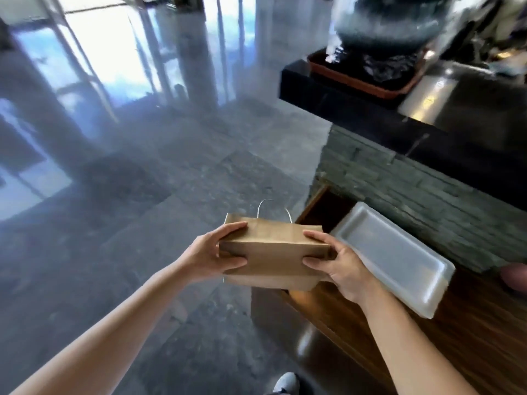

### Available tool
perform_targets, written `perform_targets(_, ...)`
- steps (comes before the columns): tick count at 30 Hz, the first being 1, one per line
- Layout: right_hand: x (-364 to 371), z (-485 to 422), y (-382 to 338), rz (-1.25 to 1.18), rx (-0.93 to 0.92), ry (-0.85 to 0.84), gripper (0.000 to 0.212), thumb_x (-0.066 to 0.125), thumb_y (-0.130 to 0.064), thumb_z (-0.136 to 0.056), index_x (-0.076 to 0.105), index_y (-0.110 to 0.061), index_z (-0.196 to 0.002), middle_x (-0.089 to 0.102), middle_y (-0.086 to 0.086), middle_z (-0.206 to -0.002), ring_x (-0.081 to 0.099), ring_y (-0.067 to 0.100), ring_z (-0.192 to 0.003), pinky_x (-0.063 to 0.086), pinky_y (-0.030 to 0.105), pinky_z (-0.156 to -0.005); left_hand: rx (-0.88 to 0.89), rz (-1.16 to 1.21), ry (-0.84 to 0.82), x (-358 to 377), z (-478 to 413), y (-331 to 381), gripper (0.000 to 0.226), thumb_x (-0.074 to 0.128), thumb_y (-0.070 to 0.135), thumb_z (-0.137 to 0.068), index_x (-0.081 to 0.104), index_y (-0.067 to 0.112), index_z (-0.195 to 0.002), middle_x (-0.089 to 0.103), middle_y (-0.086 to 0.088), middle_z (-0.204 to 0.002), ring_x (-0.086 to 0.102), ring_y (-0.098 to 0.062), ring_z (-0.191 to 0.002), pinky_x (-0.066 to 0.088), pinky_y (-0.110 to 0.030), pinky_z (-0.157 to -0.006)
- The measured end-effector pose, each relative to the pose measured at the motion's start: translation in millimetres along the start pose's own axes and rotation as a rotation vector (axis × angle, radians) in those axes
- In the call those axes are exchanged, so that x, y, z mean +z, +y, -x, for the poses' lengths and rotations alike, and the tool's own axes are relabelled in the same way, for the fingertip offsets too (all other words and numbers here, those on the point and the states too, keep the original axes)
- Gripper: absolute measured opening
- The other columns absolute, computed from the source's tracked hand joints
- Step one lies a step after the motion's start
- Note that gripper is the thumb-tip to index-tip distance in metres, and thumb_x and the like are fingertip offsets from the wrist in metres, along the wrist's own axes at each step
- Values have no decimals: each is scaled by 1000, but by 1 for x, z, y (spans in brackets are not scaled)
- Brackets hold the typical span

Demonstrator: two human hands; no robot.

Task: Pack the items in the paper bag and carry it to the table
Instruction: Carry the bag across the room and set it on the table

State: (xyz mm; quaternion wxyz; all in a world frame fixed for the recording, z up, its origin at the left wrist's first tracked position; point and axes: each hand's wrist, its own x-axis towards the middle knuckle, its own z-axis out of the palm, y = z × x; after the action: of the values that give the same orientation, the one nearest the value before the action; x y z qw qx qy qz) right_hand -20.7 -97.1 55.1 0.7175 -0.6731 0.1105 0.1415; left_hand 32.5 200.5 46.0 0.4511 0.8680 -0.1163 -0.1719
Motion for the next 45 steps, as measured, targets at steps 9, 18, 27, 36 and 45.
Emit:
perform_targets(9,324,-55,9,218,7,-521,62,86,-2,-67,70,-34,-118,67,-6,-116,68,9,-82,55,29,-62,-198,278,491,-175,237,-172,74,88,25,-65,55,52,-126,64,6,-123,60,-11,-100,51,-25,-89)
perform_targets(18,674,-4,50,443,103,-1118,55,80,2,-73,71,-31,-115,72,-11,-92,63,17,-75,52,32,-66,-534,355,1048,-248,510,-294,76,86,44,-58,53,55,-126,65,5,-122,63,-15,-107,50,-39,-99)
perform_targets(27,942,84,124,689,115,-1617,47,79,-4,-77,71,-31,-114,70,-9,-87,62,13,-72,50,26,-56,-767,445,1599,-266,685,-368,40,83,25,-76,71,49,-106,73,24,-102,67,-2,-96,46,-13,-86)
perform_targets(36,1186,117,151,762,113,-1740,12,66,-25,-92,74,-20,-99,64,-14,-69,58,1,-52,45,21,-47,-884,430,1731,-399,789,-462,27,75,19,-84,75,44,-96,71,32,-96,64,7,-102,40,-6,-91)
perform_targets(45,1423,136,186,791,215,-1756,14,66,-26,-92,76,-19,-98,73,7,-101,71,19,-79,55,45,-74,-823,601,1963,-543,894,-589,13,81,20,-75,80,27,-87,78,11,-90,68,3,-85,44,-4,-74)
